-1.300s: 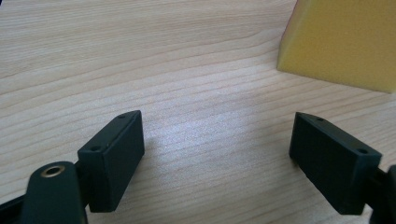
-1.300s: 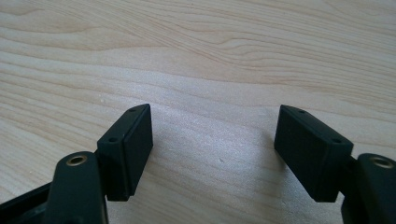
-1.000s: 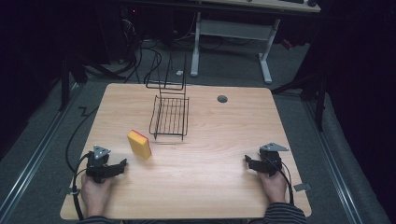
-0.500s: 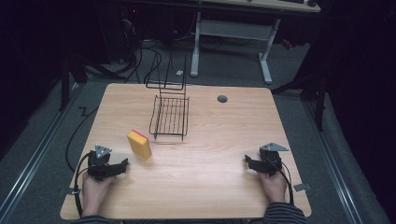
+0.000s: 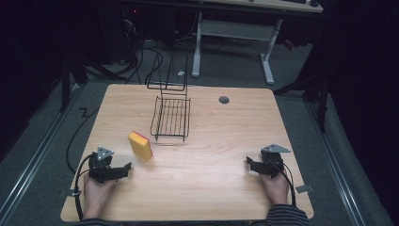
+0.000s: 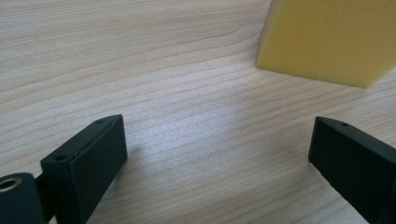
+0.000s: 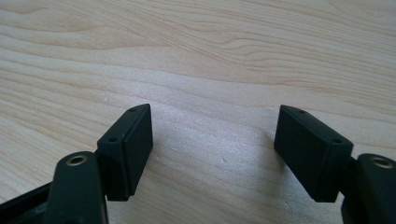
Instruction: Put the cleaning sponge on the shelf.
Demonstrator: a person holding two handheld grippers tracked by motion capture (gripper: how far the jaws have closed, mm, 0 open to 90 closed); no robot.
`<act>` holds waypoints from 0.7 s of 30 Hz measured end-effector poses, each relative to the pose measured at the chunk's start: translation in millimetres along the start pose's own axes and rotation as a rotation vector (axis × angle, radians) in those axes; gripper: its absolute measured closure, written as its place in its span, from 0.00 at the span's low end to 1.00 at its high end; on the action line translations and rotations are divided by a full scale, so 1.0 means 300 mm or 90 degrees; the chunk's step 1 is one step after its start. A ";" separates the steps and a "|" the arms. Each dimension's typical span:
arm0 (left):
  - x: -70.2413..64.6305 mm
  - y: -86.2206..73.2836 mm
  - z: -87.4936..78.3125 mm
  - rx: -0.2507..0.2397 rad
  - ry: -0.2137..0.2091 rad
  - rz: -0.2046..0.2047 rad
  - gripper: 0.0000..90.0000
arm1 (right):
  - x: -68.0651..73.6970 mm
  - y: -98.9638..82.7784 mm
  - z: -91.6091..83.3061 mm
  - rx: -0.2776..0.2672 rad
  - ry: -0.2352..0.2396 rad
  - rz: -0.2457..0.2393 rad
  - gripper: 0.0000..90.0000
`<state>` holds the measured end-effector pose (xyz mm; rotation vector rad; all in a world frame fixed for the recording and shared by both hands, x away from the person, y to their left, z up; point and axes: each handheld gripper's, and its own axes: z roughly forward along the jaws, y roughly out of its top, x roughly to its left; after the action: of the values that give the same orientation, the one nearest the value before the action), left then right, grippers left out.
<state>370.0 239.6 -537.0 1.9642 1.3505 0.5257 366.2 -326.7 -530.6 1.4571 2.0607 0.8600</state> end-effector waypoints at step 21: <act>-0.061 0.010 -0.103 -0.066 -0.051 -0.003 0.01 | 0.000 0.000 0.000 0.000 -0.001 0.001 0.31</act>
<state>344.5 231.5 -512.8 1.8785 1.2532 0.5004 366.0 -326.6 -530.6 1.4591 2.0592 0.8597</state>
